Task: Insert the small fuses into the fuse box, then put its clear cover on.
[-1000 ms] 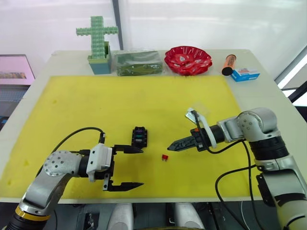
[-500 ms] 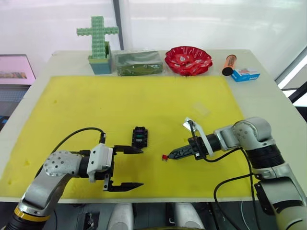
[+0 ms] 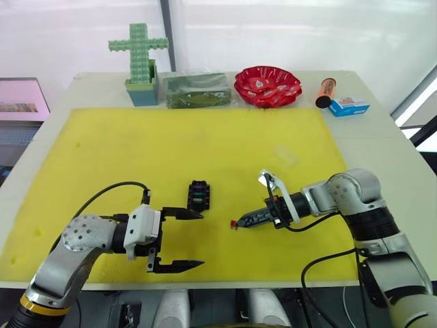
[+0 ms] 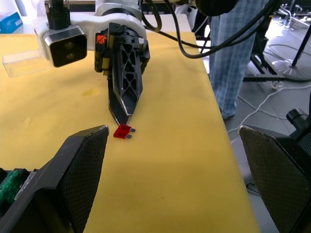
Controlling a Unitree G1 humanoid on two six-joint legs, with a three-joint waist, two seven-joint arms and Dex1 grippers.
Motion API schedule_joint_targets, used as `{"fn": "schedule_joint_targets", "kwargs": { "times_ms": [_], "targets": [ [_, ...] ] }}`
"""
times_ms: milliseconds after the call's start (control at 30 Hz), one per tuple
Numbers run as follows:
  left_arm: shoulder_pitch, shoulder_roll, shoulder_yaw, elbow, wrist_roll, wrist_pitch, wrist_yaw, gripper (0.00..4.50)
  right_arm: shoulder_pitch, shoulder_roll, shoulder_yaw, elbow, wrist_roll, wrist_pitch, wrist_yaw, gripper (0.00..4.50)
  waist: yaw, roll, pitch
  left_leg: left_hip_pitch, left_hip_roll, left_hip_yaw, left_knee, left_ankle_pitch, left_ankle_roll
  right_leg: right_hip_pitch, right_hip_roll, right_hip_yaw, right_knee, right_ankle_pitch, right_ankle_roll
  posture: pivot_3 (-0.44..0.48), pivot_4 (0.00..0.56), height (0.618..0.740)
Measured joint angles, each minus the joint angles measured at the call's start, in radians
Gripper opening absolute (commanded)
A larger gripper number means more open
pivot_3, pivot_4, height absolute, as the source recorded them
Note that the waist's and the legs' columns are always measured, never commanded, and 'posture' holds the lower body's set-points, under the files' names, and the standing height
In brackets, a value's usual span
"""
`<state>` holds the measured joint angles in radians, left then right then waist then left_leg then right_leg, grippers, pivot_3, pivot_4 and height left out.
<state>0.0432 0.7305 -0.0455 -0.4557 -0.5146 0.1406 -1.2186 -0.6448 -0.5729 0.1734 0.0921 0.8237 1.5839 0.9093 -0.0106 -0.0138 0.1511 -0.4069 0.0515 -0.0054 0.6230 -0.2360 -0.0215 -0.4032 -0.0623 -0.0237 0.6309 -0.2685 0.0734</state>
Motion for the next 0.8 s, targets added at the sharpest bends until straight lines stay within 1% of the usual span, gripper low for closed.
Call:
{"fn": "schedule_joint_targets", "kwargs": {
  "times_ms": [233, 333, 467, 500, 800],
  "targets": [
    [0.000, 0.000, 0.000, 0.000, 0.000, 0.000, 0.001, 4.50, -0.008, 0.006, 0.014, 0.010, -0.005, -0.008, 0.004, 2.06, 0.000, 0.000, 0.000, 0.000, 0.000, 0.000, 0.000, 0.000, 0.000, 0.000, 0.000, 0.000, 0.000, 0.000, 0.000, 0.000, 0.150, 0.740],
    [0.001, 0.000, 0.000, 0.000, 0.000, -0.001, 0.001, 4.50, -0.013, 0.005, 0.025, 0.011, -0.013, -0.014, 0.008, 1.53, -0.001, 0.000, 0.000, 0.000, 0.000, 0.000, 0.000, 0.000, 0.000, 0.000, 0.000, 0.000, 0.000, 0.000, 0.000, 0.000, 0.150, 0.740],
    [0.004, 0.000, 0.000, 0.000, 0.001, -0.001, 0.001, 4.50, -0.013, 0.005, 0.041, 0.022, -0.023, -0.033, 0.011, 0.11, 0.000, 0.000, 0.000, 0.000, 0.000, 0.000, 0.000, 0.000, 0.000, 0.000, 0.000, 0.000, 0.000, 0.000, 0.000, 0.000, 0.150, 0.740],
    [0.005, 0.000, 0.000, 0.000, 0.001, -0.001, 0.001, 4.50, -0.013, 0.005, 0.044, 0.022, -0.023, -0.036, 0.013, 0.02, 0.000, 0.000, 0.000, 0.000, 0.000, 0.000, 0.000, 0.000, 0.000, 0.000, 0.000, 0.000, 0.000, 0.000, 0.000, 0.000, 0.150, 0.740],
    [0.009, 0.000, 0.000, 0.002, 0.001, -0.002, 0.000, 4.50, -0.012, 0.012, 0.032, 0.049, -0.025, -0.039, 0.002, 0.02, 0.000, -0.001, -0.001, 0.000, 0.000, 0.000, 0.001, 0.000, 0.000, 0.001, 0.000, 0.000, 0.000, 0.000, -0.001, 0.000, 0.150, 0.740]
  ]
}}
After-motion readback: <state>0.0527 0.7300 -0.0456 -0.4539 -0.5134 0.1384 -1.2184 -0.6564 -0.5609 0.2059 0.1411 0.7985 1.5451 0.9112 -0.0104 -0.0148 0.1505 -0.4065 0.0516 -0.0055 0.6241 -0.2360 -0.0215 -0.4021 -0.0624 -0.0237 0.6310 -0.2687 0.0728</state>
